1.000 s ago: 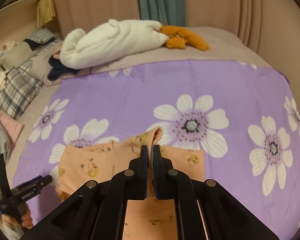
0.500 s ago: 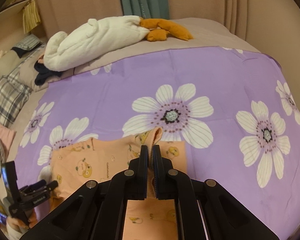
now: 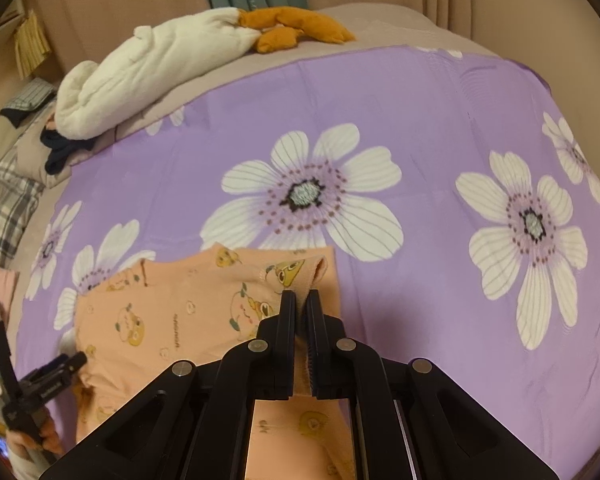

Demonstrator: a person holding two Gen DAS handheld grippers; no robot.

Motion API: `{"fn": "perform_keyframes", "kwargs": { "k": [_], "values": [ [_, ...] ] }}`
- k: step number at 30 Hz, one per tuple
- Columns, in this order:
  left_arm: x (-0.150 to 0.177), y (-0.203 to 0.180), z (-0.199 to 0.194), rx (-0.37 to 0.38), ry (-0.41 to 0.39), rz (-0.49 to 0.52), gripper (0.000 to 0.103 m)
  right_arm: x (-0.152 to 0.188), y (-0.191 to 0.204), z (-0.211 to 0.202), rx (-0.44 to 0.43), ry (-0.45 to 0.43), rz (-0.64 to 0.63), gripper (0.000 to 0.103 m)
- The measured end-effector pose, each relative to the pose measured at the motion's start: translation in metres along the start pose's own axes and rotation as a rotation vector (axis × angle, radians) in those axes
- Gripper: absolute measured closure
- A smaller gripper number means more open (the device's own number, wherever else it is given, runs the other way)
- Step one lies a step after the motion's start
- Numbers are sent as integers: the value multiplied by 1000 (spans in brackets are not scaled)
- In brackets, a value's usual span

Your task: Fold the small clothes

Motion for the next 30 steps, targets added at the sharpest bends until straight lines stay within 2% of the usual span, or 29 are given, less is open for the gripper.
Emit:
{"fn": "perform_keyframes", "kwargs": {
  "k": [14,16,20,23,27,28,29,30],
  "values": [
    [-3,2,-1,19,11,-16,36,31,-27,50,-12,122,67,97],
    [-4,3,-5,45,23,-26,40,34,-29,53,-18,130,73,97],
    [-6,0,-28,138,6,-49,41,35,-31,52,-22,122,76,97],
    [-4,-12,-44,199,-15,-25,41,33,-31,47,-19,110,69,97],
    [1,-27,-49,269,-4,10,41,29,-28,35,12,82,45,97],
    [4,-33,-45,281,8,23,45,28,-27,31,15,70,41,97],
    [6,-36,-43,281,18,32,48,27,-27,29,13,65,41,94],
    [9,-38,-38,277,30,42,53,28,-26,25,8,56,46,85]
  ]
}}
Point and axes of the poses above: each gripper's, at about its wrist camera, not at the fingertips, and z roughly the way its jaws point, y to its left, x to its underside, the point moved 1 cm from there along z, roughly the way its jaws point, and after that the axes turned 12 degrees about -z, right-handed, at the moved point
